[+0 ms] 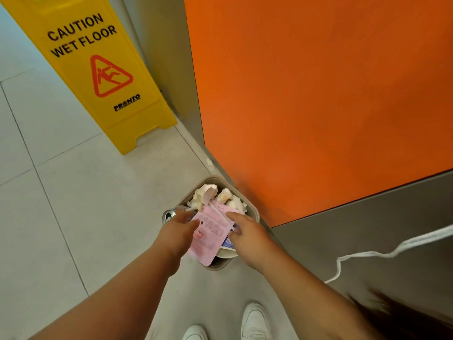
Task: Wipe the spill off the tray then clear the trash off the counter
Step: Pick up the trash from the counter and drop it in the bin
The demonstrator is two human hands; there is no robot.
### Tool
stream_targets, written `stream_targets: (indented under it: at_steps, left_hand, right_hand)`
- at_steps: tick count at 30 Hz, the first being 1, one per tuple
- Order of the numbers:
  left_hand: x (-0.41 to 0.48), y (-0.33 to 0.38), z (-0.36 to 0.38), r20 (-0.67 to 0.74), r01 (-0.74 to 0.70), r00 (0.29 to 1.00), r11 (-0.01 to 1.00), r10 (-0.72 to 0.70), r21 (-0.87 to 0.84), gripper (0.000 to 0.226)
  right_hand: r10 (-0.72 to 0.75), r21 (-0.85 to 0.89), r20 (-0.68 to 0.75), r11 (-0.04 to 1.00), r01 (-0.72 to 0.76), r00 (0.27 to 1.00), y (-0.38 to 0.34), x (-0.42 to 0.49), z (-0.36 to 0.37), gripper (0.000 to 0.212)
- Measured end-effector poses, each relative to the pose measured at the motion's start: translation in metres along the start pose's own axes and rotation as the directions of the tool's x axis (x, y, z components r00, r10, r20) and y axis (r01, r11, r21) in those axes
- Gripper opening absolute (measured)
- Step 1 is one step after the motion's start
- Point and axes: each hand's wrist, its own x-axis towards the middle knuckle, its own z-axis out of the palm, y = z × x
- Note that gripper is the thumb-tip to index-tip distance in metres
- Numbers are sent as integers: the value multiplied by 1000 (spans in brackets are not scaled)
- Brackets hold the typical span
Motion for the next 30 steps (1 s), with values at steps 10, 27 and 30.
stream_targets:
  at_steps: [10, 27, 30]
  left_hand:
    - [-127, 95, -75, -39, -239, 965, 936, 258, 260, 17]
    - [-374, 266, -100, 355, -734, 679, 607, 643, 305, 16]
    - [-403, 301, -80, 392, -800, 599, 545, 698, 252, 22]
  right_hand:
    - [-122, 122, -135, 983, 139, 983, -93, -136, -89, 31]
    - [-268, 91, -636, 905, 415, 724, -228, -472, -260, 23]
    - [-256, 86, -720, 890, 449, 645, -220, -509, -291, 23]
